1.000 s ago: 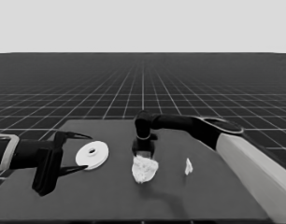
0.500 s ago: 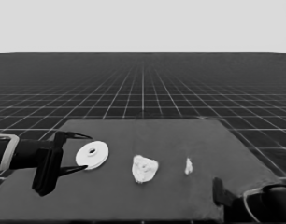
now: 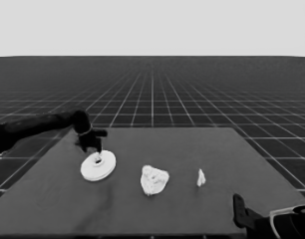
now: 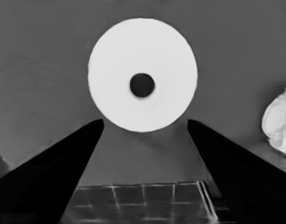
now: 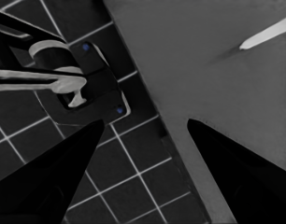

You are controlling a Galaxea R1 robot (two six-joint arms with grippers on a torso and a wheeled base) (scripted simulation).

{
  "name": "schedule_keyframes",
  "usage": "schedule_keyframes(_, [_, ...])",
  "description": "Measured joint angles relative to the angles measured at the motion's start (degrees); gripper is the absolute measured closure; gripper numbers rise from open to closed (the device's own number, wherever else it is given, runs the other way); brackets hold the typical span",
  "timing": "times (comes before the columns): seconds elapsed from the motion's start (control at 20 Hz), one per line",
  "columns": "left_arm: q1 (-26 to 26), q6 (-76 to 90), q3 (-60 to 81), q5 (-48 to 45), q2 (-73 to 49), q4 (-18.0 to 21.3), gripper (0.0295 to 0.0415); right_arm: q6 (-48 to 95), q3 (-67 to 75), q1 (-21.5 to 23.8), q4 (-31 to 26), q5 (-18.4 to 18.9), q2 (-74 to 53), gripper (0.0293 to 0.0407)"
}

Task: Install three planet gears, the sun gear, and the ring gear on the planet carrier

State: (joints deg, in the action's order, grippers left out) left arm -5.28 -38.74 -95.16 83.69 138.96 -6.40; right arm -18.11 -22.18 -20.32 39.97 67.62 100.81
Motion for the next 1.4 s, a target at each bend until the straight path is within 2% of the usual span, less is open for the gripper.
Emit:
schedule_keyframes(0.2, [0.38,2.24,-10.81,1.48,4.44,3.11,0.0326,0.01,0.01,0.00,0.01,0.00,-0.01,0.0315])
schedule_keyframes(0.25, [4.13,3.19,-13.38,-1.80,5.59,0.79,0.0326,0.01,0.01,0.00,0.01,-0.01,-0.01,0.0315])
schedule_keyframes(0.35, [8.55,4.87,-17.62,-5.08,7.58,-0.96,0.0326,0.01,0.01,0.00,0.01,-0.01,-0.01,0.0315])
schedule_keyframes(0.6, [10.30,6.14,-20.60,-6.78,8.96,-1.52,0.0326,0.01,0.02,0.00,0.01,-0.01,-0.02,0.0315])
schedule_keyframes(0.7, [10.32,6.20,-20.74,-6.86,9.02,-1.54,0.0326,0.01,0.02,0.00,0.01,-0.01,-0.02,0.0315])
schedule_keyframes(0.75, [10.32,6.22,-20.78,-6.87,9.01,-1.56,0.0333,0.01,0.02,0.00,0.01,0.00,-0.02,0.0315])
schedule_keyframes(0.8, [10.31,6.22,-20.80,-6.88,9.02,-1.56,0.0332,0.01,0.02,0.00,0.01,0.00,-0.01,0.0315])
schedule_keyframes(0.85, [10.31,6.23,-20.81,-6.89,9.03,-1.56,0.0353,0.01,0.02,0.00,0.01,0.00,-0.02,0.0315])
schedule_keyframes(0.9, [10.31,6.23,-20.80,-6.89,9.05,-1.57,0.0362,0.01,0.02,0.00,0.01,-0.01,-0.02,0.0315])
schedule_keyframes(1.2, [10.31,6.24,-20.81,-6.88,9.05,-1.57,0.0362,0.01,0.02,0.00,0.01,-0.01,-0.02,0.0315])
schedule_keyframes(1.3, [4.31,3.08,-13.63,-1.15,5.69,1.28,0.0362,0.01,0.02,0.00,0.01,-0.01,-0.02,0.0315])
schedule_keyframes(1.4, [1.68,2.81,-12.85,0.75,5.29,2.71,0.0362,0.01,0.02,0.00,0.01,-0.01,-0.02,0.0315])
